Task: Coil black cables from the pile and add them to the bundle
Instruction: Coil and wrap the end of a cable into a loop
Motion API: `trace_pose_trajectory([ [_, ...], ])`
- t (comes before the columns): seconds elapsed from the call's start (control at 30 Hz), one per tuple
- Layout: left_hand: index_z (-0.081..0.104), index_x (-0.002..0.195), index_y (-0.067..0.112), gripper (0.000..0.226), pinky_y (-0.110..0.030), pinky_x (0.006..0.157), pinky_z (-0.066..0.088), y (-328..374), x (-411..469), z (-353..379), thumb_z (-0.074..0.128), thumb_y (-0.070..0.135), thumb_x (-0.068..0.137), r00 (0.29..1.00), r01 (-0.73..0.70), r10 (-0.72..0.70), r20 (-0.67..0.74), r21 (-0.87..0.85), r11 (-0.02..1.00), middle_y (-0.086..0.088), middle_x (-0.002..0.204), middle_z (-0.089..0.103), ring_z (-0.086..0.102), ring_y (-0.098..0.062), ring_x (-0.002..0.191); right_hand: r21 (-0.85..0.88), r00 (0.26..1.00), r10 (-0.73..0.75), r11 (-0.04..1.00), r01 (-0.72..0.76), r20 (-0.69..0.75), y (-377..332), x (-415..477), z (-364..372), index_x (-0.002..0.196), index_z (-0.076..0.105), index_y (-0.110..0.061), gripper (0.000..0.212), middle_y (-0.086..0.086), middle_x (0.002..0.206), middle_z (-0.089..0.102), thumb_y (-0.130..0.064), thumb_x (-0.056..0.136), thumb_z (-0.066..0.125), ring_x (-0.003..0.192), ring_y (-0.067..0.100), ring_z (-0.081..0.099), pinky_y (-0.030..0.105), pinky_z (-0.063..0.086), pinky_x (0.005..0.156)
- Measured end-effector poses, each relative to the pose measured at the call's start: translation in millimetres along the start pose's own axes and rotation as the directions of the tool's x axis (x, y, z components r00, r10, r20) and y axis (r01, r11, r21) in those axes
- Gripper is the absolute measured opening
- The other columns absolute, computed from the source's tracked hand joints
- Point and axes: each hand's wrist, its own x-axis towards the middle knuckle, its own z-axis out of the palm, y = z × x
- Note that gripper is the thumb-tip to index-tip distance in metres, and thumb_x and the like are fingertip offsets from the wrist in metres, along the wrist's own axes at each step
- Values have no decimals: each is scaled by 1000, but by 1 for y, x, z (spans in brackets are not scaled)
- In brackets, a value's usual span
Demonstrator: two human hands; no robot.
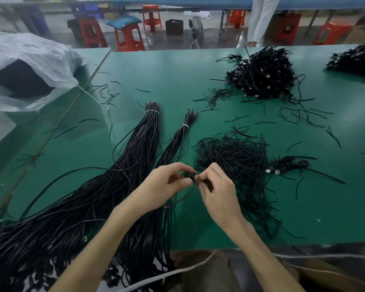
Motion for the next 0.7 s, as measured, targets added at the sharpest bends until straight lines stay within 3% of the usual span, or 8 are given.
trace_pose_trajectory([
  [0.07,68,99,32,8,-20,57,39,1,2,5,64,38,99,996,5,4,-94,101,995,5,68,58,49,-3,58,-15,1000,4,1000,-4,18,-2,-3,1,79,53,-14,24,-9,87,43,-3,96,66,66,14,46,29,38,59],
  [0.2,45,62,15,54,-34,50,32,0,15,20,51,49,103,966,163,-92,-242,294,942,4,55,45,37,-16,48,-91,997,-76,993,76,-4,-7,-7,0,82,57,-8,18,-6,87,44,-5,97,66,64,11,39,21,34,59],
  [0.3,32,56,16,59,-30,49,23,-2,30,24,52,45,104,949,311,-289,-126,215,926,9,42,28,25,-15,42,-304,969,-241,921,245,52,-9,-7,-11,83,61,-4,15,3,85,50,-4,98,66,66,12,45,20,42,63],
  [0.37,38,54,14,62,-26,47,27,-1,34,22,52,50,103,952,307,-300,-68,166,937,7,39,35,32,-14,38,-331,967,-240,909,254,84,-8,-4,-22,84,62,-4,15,3,86,52,-6,98,67,67,15,52,23,48,64],
  [0.43,58,63,12,60,-25,47,42,-1,31,18,49,57,102,952,301,-292,-86,119,946,8,48,58,52,-11,40,-228,994,-110,967,110,12,-5,3,-39,82,62,-8,16,-2,85,53,-8,97,68,70,9,52,17,45,67],
  [0.5,64,83,19,48,-34,58,54,-7,26,13,46,59,102,931,344,-307,-198,194,919,7,70,69,66,-15,60,-83,989,79,993,-89,-123,4,17,-64,80,63,-15,17,-6,84,58,-10,95,70,72,5,56,12,45,68],
  [0.6,52,102,19,32,-36,65,46,-24,16,3,50,51,104,883,434,-258,-393,470,769,0,104,58,58,-19,80,39,911,329,943,-330,-248,32,41,-110,86,69,-17,9,-4,82,68,-16,93,73,63,4,65,14,51,61],
  [0.7,48,116,10,39,-35,70,44,-39,12,3,53,46,104,883,457,-287,-370,545,703,-8,118,49,57,-28,99,29,819,486,864,-502,-306,70,56,-147,89,73,-13,6,0,76,71,-18,92,73,59,6,67,31,57,65],
])
